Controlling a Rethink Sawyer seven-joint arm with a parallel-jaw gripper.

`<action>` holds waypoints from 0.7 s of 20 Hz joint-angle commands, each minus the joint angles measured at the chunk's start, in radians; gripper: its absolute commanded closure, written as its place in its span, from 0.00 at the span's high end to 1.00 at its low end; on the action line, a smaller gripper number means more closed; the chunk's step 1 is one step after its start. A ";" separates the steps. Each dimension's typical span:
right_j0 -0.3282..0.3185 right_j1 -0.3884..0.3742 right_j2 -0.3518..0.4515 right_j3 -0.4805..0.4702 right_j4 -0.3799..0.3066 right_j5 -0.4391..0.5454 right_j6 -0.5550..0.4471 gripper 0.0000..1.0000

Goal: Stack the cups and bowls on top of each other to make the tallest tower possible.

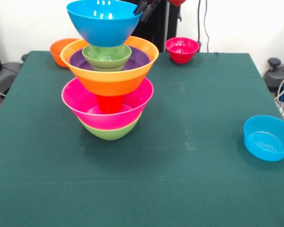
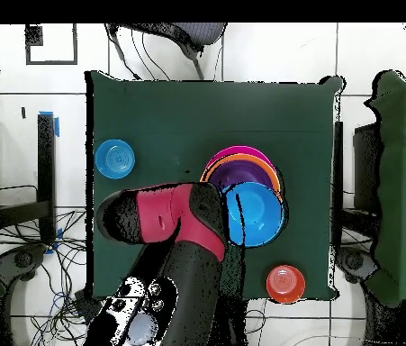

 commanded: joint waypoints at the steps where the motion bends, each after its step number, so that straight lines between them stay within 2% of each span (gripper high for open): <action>1: -0.004 0.024 0.112 -0.041 -0.073 0.062 -0.121 0.00; 14: 0.000 0.025 0.107 -0.048 -0.077 0.054 -0.113 0.00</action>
